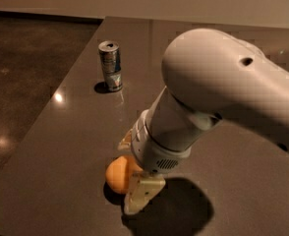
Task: Pick orange
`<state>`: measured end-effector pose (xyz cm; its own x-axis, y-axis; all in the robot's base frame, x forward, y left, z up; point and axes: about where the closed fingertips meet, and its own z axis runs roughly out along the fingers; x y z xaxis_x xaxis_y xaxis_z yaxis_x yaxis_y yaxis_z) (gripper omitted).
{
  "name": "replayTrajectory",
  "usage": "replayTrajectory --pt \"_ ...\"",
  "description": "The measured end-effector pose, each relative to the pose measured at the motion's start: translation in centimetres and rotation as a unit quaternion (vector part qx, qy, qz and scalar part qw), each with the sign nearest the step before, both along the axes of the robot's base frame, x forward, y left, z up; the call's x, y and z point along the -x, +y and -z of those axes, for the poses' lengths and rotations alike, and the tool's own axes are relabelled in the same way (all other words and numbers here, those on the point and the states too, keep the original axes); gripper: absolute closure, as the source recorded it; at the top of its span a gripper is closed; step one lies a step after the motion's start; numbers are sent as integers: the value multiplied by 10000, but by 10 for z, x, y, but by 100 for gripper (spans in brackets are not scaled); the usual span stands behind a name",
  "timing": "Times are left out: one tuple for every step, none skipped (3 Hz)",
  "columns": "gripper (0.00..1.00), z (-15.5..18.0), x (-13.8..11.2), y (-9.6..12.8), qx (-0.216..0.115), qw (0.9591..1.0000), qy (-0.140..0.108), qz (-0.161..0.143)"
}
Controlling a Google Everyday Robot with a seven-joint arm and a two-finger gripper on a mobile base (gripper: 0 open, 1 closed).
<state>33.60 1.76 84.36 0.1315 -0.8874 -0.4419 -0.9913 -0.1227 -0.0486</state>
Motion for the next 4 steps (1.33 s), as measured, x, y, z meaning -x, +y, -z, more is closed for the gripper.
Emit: replayTrajectory --pt "47 -3 -3 5 -28 9999 131 -25" --pt "71 -18 -10 1 -141 9998 143 67" --pt "93 -47 -22 -10 -273 9994 2 200" --pt "100 -93 -36 -29 -280 9988 -290 280"
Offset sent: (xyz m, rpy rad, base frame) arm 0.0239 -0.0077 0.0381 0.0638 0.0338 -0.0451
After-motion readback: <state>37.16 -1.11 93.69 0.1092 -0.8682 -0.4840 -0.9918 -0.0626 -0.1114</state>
